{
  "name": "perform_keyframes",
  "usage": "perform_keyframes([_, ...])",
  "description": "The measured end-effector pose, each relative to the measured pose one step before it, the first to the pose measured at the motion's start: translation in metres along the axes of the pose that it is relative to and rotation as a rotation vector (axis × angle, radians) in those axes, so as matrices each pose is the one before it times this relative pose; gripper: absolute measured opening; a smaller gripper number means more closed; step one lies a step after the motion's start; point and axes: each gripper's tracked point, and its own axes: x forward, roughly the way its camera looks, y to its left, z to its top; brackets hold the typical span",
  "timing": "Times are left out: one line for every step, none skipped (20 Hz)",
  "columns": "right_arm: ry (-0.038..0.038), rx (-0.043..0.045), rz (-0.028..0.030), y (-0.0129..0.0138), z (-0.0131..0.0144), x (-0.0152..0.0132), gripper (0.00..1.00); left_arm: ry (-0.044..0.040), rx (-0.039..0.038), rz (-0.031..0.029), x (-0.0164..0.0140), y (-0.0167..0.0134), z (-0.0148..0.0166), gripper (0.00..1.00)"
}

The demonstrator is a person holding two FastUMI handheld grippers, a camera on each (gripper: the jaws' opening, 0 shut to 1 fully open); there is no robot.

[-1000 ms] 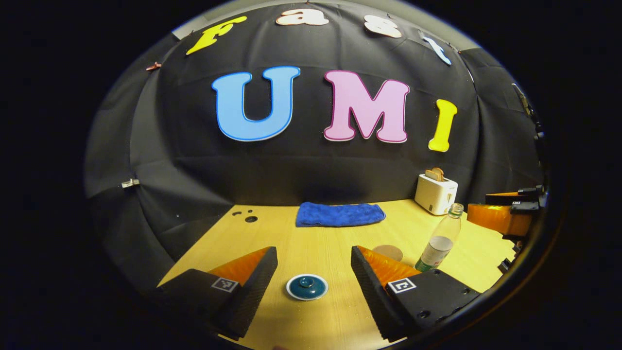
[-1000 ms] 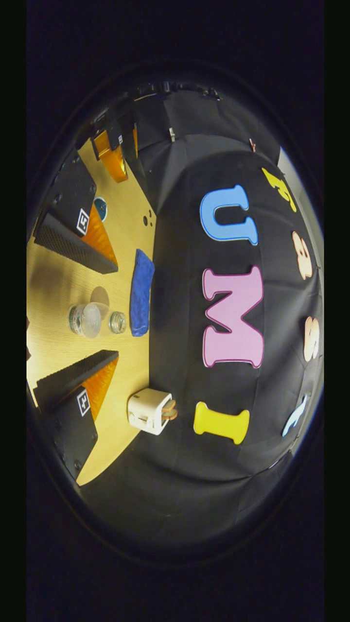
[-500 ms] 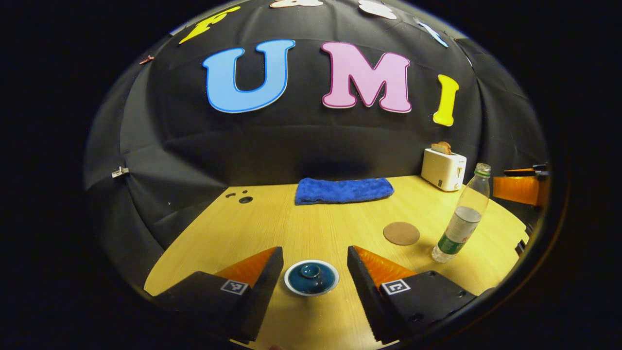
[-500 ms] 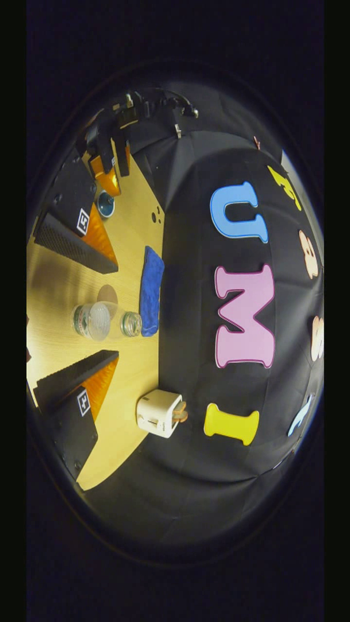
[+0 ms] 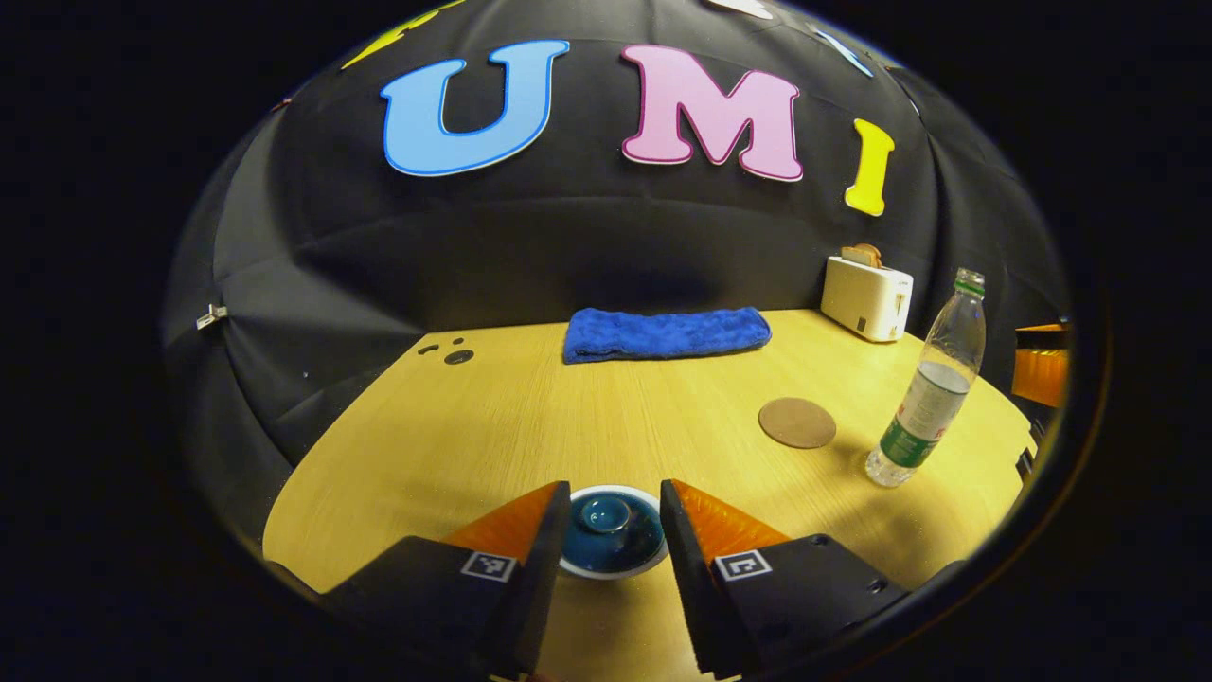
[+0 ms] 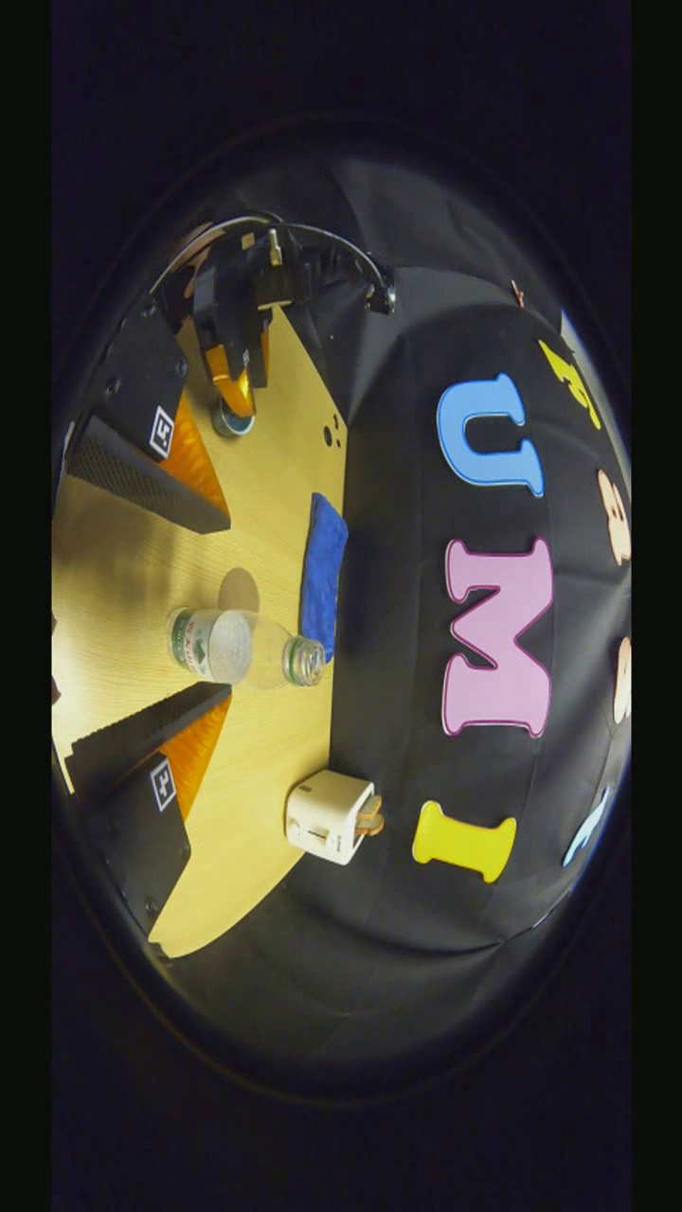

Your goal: Open the teacup lid with one hand, grasp the water bottle and pour water into the teacup with the other hand; after pouring, place the water bottle on the coaster and then close the teacup lid.

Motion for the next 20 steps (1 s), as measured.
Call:
perform_keyframes([0.00614,0.00355,-0.00167,0.00021,-0.0027,-0.00149,0.98,0.00142,0.00542,-0.00066,0.00188,0.00075,-0.00061,0.59])
perform_keyframes([0.00256,0.00332,-0.00152,0.00065,-0.00246,-0.00198,0.98,0.00046,0.00211,-0.00438,0.00138,-0.00098,-0.00269,0.59])
perform_keyframes([0.00157,-0.00076,-0.0012,0.00047,-0.00167,-0.00192,0.98,0.00031,0.0011,-0.00078,0.00119,-0.00012,-0.00115,0.59])
perform_keyframes([0.00105,-0.00575,-0.00389,-0.00008,-0.00208,-0.00175,0.98,0.00132,0.00141,-0.00381,0.00211,-0.00013,-0.00108,0.57])
perform_keyframes([0.00111,-0.00951,-0.00243,-0.00034,-0.00113,-0.00056,0.98,0.00621,0.00407,-0.00139,0.00053,-0.00045,-0.00131,0.56])
perform_keyframes([-0.00064,-0.00488,0.00535,0.00183,-0.00017,0.00089,0.98,-0.00383,0.00211,-0.00271,0.00026,0.00014,-0.00011,0.56])
perform_keyframes([-0.00532,-0.00273,0.00574,0.00172,0.00091,0.00056,0.98,-0.00465,-0.00207,-0.00855,0.00016,-0.00134,0.00144,0.56])
perform_keyframes([-0.00471,-0.00365,0.00326,0.00164,-0.00061,0.00087,0.98,0.00169,0.00044,-0.00516,0.00084,-0.00109,-0.00235,0.56])
perform_keyframes([-0.00023,-0.00163,0.00563,0.00193,-0.00195,0.00227,0.98,0.0,0.00642,0.00422,0.00186,0.00187,-0.00052,0.55])
perform_keyframes([0.00373,0.00429,0.00482,0.00162,-0.00339,0.00226,0.98,-0.00134,0.00362,0.00075,0.00166,0.00014,-0.00101,0.52])
perform_keyframes([0.00661,0.00833,0.00218,0.00097,-0.00326,0.00248,0.98,-0.0015,0.00153,0.00155,0.00078,0.00047,-0.00001,0.48])
perform_keyframes([0.005,0.00876,-0.00145,0.00012,-0.00287,0.00315,0.98,-0.00411,-0.00089,-0.00083,-0.00087,0.00014,0.00029,0.48])
perform_keyframes([0.00124,0.00635,-0.00397,0.00023,-0.00075,0.00118,0.98,-0.00191,0.00268,0.00289,-0.00006,0.00049,0.00124,0.44])
perform_keyframes([-0.00131,0.00633,-0.00144,0.00105,0.00006,0.00147,0.99,0.00024,0.00289,0.00141,-0.00007,0.00137,-0.00125,0.44])
perform_keyframes([-0.00399,0.00278,-0.00112,0.00085,0.00105,0.00157,0.99,-0.00045,0.00314,0.0,-0.00091,-0.00019,0.00027,0.39])
perform_keyframes([-0.00523,-0.0014,-0.00164,0.00057,0.00056,0.00105,0.98,-0.00034,0.00255,-0.00037,0.00067,-0.00025,-0.00003,0.39])
perform_keyframes([-0.00432,-0.00425,-0.0017,0.00017,0.00061,0.00121,0.98,-0.0009,0.00255,0.00057,-0.00038,-0.00018,0.0005,0.35])
perform_keyframes([-0.00316,-0.0037,-0.00298,-0.00117,0.00051,0.00172,0.98,-0.00213,0.00231,0.00092,-0.00025,0.00022,-0.00032,0.31])
perform_keyframes([-0.00347,-0.00161,-0.00304,-0.00078,0.00033,0.00229,0.98,-0.00311,0.00209,0.0019,0.00047,-0.00041,0.00077,0.33])
perform_keyframes([-0.0022,-0.00091,-0.00541,-0.00079,-0.00119,0.00138,0.98,-0.00378,0.0022,0.00266,-0.00094,-0.00027,-0.0006,0.32])
